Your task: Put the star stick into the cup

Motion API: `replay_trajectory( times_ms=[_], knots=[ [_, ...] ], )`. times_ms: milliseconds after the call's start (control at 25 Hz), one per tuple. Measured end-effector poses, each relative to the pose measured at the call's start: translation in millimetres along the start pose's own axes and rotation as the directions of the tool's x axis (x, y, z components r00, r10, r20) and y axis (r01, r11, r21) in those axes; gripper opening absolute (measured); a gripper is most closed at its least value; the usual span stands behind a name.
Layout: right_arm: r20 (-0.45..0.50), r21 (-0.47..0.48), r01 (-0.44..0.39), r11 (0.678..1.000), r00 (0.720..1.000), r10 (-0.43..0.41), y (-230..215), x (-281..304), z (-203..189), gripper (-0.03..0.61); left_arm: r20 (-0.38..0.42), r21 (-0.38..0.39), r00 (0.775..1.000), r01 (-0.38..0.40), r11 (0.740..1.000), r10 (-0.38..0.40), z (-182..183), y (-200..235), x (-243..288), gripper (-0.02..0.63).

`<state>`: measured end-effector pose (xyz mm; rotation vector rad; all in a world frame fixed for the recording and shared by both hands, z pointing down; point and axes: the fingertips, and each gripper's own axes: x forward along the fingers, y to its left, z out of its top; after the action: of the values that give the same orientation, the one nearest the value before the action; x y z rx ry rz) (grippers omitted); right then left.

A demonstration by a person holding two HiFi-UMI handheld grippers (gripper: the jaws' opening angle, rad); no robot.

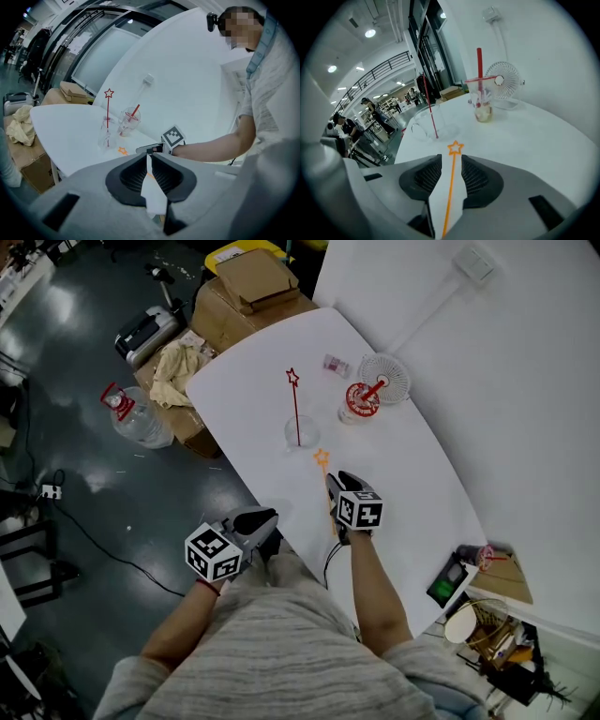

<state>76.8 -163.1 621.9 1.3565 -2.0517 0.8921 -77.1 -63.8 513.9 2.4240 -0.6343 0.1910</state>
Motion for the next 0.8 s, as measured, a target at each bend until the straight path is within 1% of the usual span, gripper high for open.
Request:
replay_trajectory(
  times_ms=[160, 320, 520, 720, 800],
  knots=[
    [-0.112, -0.012, 0.014, 1.0, 0.994, -0.015, -1, 2, -28, 0.112, -0.004, 0.001, 1.0, 0.006, 1.0, -0.006, 0, -2, 3, 0.026],
    [-0.182, -0.035, 0.023, 0.999, 0.983, -0.029, -1, 7, -47, 0.112, -0.008, 0.0, 1.0, 0.008, 1.0, -0.008, -2, -3, 5, 0.026],
    [-0.225, -0.061, 0.041, 0.997, 0.973, -0.053, -4, 11, -57, 0.11, -0.014, -0.003, 1.0, 0.007, 1.0, -0.007, -4, -3, 5, 0.026],
    [-0.27, -0.15, 0.073, 0.986, 0.956, -0.112, -6, 13, -59, 0.077, -0.016, -0.003, 1.0, 0.003, 1.0, -0.003, -4, -1, 5, 0.026],
    [-0.285, -0.196, 0.081, 0.977, 0.949, -0.136, -5, 14, -58, 0.075, -0.016, -0.003, 1.0, 0.005, 1.0, -0.005, -3, -2, 6, 0.026]
  ],
)
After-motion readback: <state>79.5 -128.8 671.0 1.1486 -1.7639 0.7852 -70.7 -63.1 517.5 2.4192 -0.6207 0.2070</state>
